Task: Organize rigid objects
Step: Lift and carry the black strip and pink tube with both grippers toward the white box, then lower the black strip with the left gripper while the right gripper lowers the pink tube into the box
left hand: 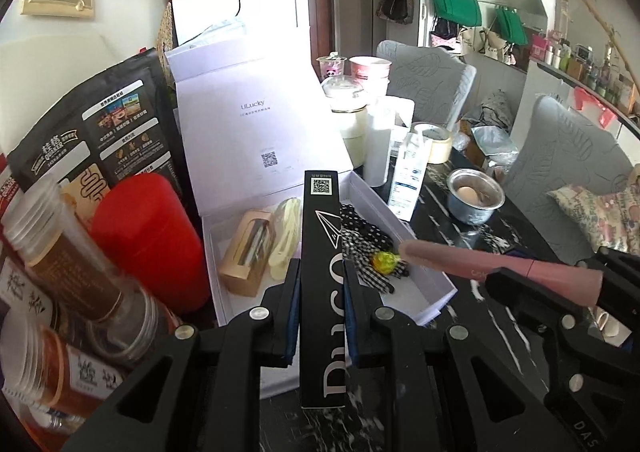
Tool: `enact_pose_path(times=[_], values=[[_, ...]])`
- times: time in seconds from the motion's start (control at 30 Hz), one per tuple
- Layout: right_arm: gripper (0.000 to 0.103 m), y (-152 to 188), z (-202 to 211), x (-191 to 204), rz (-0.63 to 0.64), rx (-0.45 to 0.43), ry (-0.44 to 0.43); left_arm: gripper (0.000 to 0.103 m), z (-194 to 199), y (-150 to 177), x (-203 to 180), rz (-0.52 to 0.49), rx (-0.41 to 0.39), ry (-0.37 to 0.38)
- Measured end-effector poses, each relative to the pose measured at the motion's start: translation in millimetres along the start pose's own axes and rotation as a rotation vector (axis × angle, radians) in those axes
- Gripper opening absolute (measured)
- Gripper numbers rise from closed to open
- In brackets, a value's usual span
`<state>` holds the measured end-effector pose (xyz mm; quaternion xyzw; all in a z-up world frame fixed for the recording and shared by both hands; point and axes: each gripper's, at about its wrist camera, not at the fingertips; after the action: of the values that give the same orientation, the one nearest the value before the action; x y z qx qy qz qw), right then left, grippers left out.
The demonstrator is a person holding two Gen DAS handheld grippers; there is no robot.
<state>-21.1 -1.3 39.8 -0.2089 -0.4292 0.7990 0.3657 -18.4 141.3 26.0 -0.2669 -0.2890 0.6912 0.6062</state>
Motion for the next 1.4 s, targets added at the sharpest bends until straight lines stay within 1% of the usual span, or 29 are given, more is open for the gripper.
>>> enact_pose_path(times=[0.1,0.53,0.7,0.8,0.9,1.03,1.1,1.17,1.4], values=[[0.013,-5.1,-12.7,-4.4,0.002,0.007,0.006,0.019,-12.7,-4.9,5.9,0.018,0.008,0.001],[0.013,-24.0,-71.0,-21.0,-0.008,0.036,0.006,0.019,-61.5,-29.8,24.9,0.061,0.023,-0.038],[0.013,-34.7,-87.8,-25.2,-0.007,0.015,0.000,0.019,-74.0,-43.2,40.4,0.111,0.006,-0.048],[0.013,-39.8,-98.0,-26.7,-0.011,0.008,-0.007,0.019,-80.9,-47.6,46.1,0.121,-0.002,-0.050],[0.013,-43.6,-108.3,-26.7,-0.011,0.008,-0.008,0.019,-90.2,-48.1,49.8,0.122,0.006,-0.044],[0.013,-43.7,-121.1,-25.2,0.004,0.009,0.006,0.019,-99.7,-48.4,54.0,0.107,0.009,-0.065],[0.013,-39.9,-130.0,-20.7,0.050,0.015,0.035,0.019,-108.3,-46.9,56.0,0.101,0.026,-0.084],[0.013,-34.8,-138.0,-18.9,0.071,0.038,0.049,0.019,-114.9,-45.3,58.1,0.105,0.041,-0.079],[0.013,-22.8,-160.0,-20.5,0.083,0.083,0.037,0.019,-138.8,-38.4,57.9,0.108,0.102,-0.055]])
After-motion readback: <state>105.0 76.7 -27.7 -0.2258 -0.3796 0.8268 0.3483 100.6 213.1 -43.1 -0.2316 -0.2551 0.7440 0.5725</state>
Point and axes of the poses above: each gripper's, at about its wrist camera, not at the fingertips, and z roughly against the way its jaws point, x to its left, y to its underside, and after that the axes turned 3 degrees about y, right-handed
